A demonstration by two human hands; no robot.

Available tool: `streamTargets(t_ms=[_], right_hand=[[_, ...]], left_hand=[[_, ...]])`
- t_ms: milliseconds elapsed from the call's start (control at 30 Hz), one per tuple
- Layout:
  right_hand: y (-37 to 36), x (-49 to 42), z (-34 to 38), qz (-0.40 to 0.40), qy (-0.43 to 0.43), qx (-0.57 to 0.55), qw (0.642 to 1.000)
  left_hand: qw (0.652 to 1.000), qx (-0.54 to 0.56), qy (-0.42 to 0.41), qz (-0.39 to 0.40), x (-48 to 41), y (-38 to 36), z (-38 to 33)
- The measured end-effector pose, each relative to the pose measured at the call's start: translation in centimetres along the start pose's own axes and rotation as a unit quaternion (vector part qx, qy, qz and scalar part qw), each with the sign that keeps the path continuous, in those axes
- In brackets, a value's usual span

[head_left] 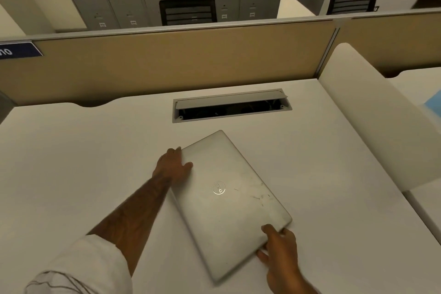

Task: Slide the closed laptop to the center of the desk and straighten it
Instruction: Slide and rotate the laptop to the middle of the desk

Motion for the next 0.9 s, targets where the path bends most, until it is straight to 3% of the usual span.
streamTargets(t_ms=[300, 900], right_hand=[[-0.6, -0.2, 1.0, 0.012, 0.02, -0.021, 1.0], [-2.8, -6.0, 8.9, 0.029, 0.12, 0.17, 0.978]], left_hand=[[1.0, 0.008, 0.017, -0.002, 0.4, 0.3, 1.5], [0.987, 0.057, 0.121, -0.092, 6.1, 0.4, 6.0]])
Point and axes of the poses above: each hand's wrist, its own x-axis away from the middle knuckle, its own y-axis out of the back of the hand, z = x × y, the point moved 10 cm from there along -x, towards the middle knuckle, and after that the axes turned 6 degrees about x, right-handed, at the moved point
